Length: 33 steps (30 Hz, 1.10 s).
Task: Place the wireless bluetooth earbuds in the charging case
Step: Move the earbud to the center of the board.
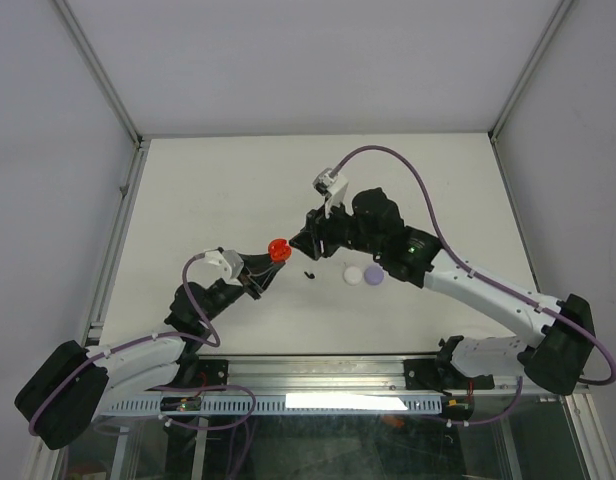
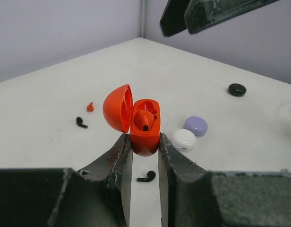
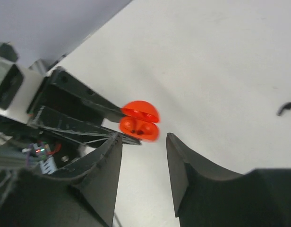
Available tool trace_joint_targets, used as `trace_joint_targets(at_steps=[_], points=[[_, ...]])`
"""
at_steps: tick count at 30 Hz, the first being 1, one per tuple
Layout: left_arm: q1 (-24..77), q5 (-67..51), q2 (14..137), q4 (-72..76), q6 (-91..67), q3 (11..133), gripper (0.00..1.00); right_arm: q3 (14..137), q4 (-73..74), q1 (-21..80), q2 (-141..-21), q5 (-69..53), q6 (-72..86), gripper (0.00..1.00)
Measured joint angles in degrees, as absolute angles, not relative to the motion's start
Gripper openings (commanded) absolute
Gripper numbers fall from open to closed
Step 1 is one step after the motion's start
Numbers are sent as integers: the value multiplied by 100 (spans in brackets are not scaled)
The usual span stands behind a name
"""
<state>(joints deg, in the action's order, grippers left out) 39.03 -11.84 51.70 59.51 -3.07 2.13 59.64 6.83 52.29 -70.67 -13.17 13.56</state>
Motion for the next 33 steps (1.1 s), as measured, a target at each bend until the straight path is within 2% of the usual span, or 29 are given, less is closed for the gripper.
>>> trace_joint_targets(at_steps=[5,9,18,33], points=[[3903,-504,5172,5605,-384,246,0,6112,965,4604,-7183,-681,860,46],[3903,-165,5172,5433,-392,250,0,6141,976,3857,-7717,-545,561,47],[3903,3,5181,5378,-392,255,0,6735,950,2788,-9504,-1291,-189,47],[3903,1,5251,5277,-386,274,0,8670,567,2423,-12075,-2292,-429,46]])
